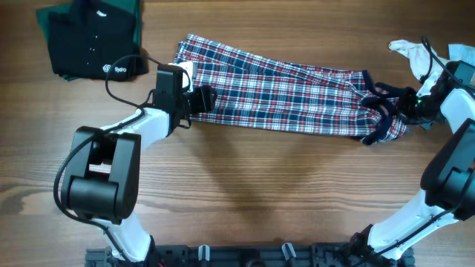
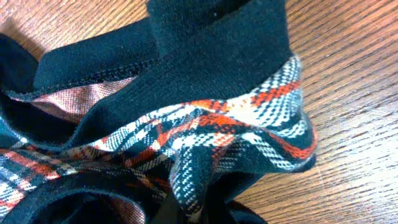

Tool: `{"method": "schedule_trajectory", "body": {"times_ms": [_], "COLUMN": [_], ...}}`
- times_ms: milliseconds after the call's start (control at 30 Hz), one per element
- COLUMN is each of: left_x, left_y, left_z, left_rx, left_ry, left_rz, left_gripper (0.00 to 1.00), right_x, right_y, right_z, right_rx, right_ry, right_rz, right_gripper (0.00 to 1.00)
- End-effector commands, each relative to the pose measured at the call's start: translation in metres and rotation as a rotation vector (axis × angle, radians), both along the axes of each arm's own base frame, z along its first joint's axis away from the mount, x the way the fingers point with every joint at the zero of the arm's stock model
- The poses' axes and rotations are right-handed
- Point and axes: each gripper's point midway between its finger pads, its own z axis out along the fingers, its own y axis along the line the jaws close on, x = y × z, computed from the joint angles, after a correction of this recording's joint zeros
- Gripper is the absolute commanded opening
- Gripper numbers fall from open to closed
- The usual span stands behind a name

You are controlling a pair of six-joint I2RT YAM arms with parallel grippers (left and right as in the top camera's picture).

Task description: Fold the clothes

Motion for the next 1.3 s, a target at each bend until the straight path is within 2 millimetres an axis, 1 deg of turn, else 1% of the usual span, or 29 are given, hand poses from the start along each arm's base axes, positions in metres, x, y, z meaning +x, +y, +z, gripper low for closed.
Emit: {"method": "schedule_trajectory", "body": {"times_ms": [0,100,200,233,267,300,367,433,467,533,567,667,733,867,900,933,1000,1100,1133,1167,1200,1233,1267], "left_x": [-0.028,-0.028,-0.028,-0.028,-0.028,-0.027,-0.027,-0.027,-0.026,-0.025,-0.024,-0.02,-0.018,-0.019,-0.018,-0.019,-0.019,-0.019,-0.018,-0.018,-0.019,-0.019,-0.019], "left_y": [0.032,0.032,0.032,0.032,0.032,0.032,0.032,0.031,0.031,0.031,0.031,0.03,0.03,0.03,0.03,0.03,0.03,0.03,0.03,0.03,0.03,0.03,0.03], "left_z": [-0.052,-0.052,-0.052,-0.052,-0.052,-0.052,-0.052,-0.051,-0.049,-0.045,-0.042,-0.03,-0.026,-0.026,-0.026,-0.026,-0.026,-0.026,-0.026,-0.026,-0.026,-0.026,-0.026], "left_rx": [0.111,0.111,0.111,0.111,0.111,0.11,0.11,0.109,0.108,0.106,0.104,0.098,0.096,0.096,0.096,0.096,0.096,0.096,0.096,0.096,0.096,0.096,0.096], "left_ry": [0.145,0.145,0.145,0.144,0.144,0.144,0.143,0.14,0.135,0.127,0.118,0.091,0.079,0.081,0.08,0.081,0.081,0.081,0.08,0.08,0.081,0.081,0.081], "left_rz": [0.08,0.08,0.081,0.081,0.081,0.08,0.08,0.081,0.081,0.081,0.081,0.083,0.083,0.083,0.083,0.083,0.083,0.083,0.083,0.083,0.083,0.083,0.083], "left_gripper": [0.76,0.76,0.78,0.82,0.96,1.0,1.0,1.0,1.0,1.0,1.0,1.0,1.0,1.0,1.0,1.0,1.0,1.0,1.0,1.0,1.0,1.0,1.0], "right_x": [0.002,0.012,0.02,0.021,0.021,0.021,0.021,0.022,0.021,0.022,0.021,0.026,0.031,0.037,0.039,0.04,0.038,0.035,0.033,0.031,0.028,0.026,0.024], "right_y": [0.002,0.013,0.025,0.027,0.029,0.03,0.035,0.047,0.052,0.059,0.065,0.088,0.111,0.159,0.179,0.191,0.219,0.251,0.264,0.274,0.281,0.285,0.284], "right_z": [-0.003,0.015,0.047,0.056,0.07,0.081,0.098,0.114,0.116,0.113,0.108,0.105,0.104,0.103,0.104,0.105,0.105,0.099,0.091,0.081,0.071,0.064,0.056], "right_rx": [0.034,0.089,0.126,0.123,0.111,0.1,0.083,0.069,0.061,0.034,0.005,-0.04,-0.049,-0.068,-0.06,-0.054,-0.037,-0.016,-0.007,0.001,0.004,0.002,-0.005], "right_ry": [-0.009,-0.08,-0.178,-0.197,-0.222,-0.24,-0.269,-0.292,-0.287,-0.259,-0.224,-0.191,-0.182,-0.176,-0.184,-0.19,-0.189,-0.177,-0.159,-0.136,-0.109,-0.089,-0.064], "right_rz": [-0.011,0.014,0.061,0.066,0.073,0.079,0.091,0.121,0.132,0.141,0.138,0.167,0.192,0.253,0.278,0.295,0.305,0.352,0.367,0.385,0.396,0.408,0.408], "right_gripper": [0.05,0.04,0.04,0.04,0.04,0.04,0.04,0.04,0.04,0.04,0.04,0.04,0.04,0.04,0.05,0.04,0.04,0.04,0.09,0.2,0.45,0.6,0.77]}}
